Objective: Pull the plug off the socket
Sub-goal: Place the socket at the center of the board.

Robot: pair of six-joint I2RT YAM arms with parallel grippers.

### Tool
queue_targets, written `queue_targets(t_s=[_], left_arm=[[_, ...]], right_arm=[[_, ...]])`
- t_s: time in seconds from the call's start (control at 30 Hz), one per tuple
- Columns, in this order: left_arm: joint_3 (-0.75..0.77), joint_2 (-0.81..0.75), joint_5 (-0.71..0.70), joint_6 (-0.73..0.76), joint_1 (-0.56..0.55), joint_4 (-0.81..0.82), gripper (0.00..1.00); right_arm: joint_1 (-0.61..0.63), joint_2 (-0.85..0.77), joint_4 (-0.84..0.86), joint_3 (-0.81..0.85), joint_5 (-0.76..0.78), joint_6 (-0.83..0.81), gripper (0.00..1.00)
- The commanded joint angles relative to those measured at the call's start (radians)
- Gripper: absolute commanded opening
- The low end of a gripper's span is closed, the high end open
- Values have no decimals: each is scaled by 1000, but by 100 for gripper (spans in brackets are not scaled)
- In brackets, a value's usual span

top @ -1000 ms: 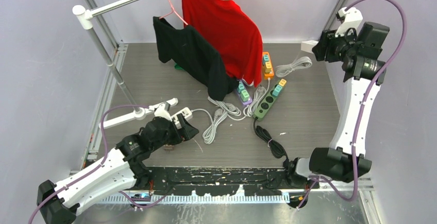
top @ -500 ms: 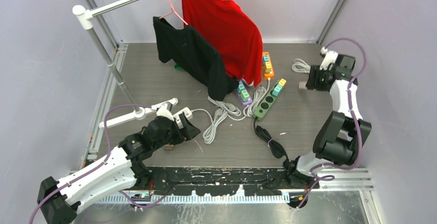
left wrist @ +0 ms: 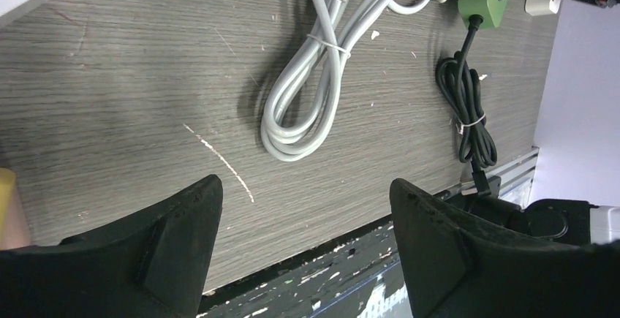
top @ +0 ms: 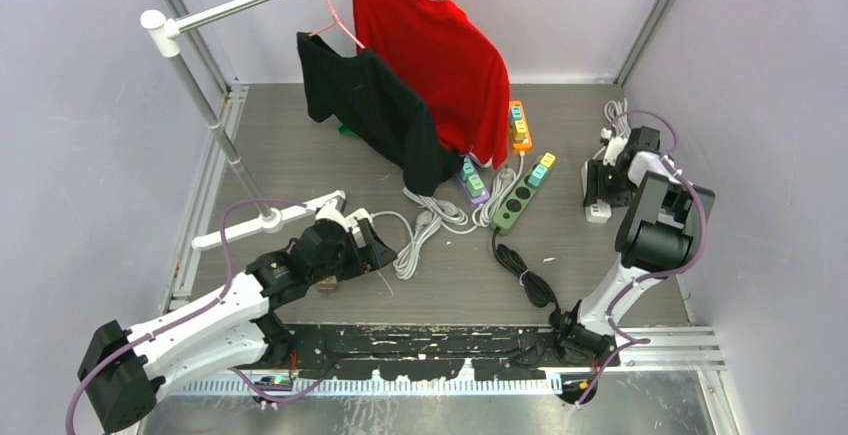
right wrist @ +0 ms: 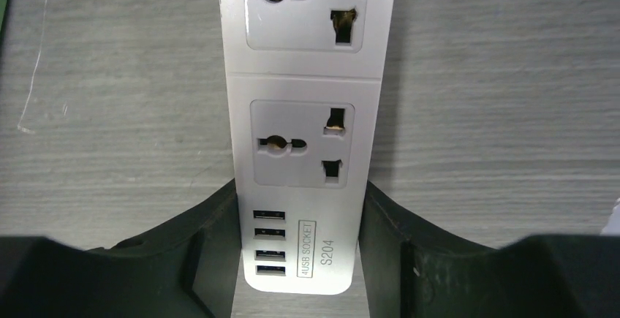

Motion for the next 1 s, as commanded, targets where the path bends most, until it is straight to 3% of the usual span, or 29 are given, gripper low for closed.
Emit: queue_targets(t_s=[0.0,0.1,0.23,0.43,0.7,0.8,0.97], left_arm=[[58,13,40,4,4,59,84],[51,9,59,2,4,97,84],[26,11,103,-8,4,200,83],[25,79,170,-31,1,347,81],[78,233,129,55,-134,562,78],[105,312,121,85,-181,647,78],[178,459,127,80,-216,690,78]], right_arm=[[-14,52,-26,106,40,17,45],[-34,12,-63,159,-5,11,72],[-40,-91,-112,184,-78,-49,82],[-40,-280,-249,137,-346,-137,83],[-40,-471,-497,-25,-920,-205,82],[-41,-505,-451,-139,-1031,-167,81],[-41,-576,-258,-307,-1016,-35,80]])
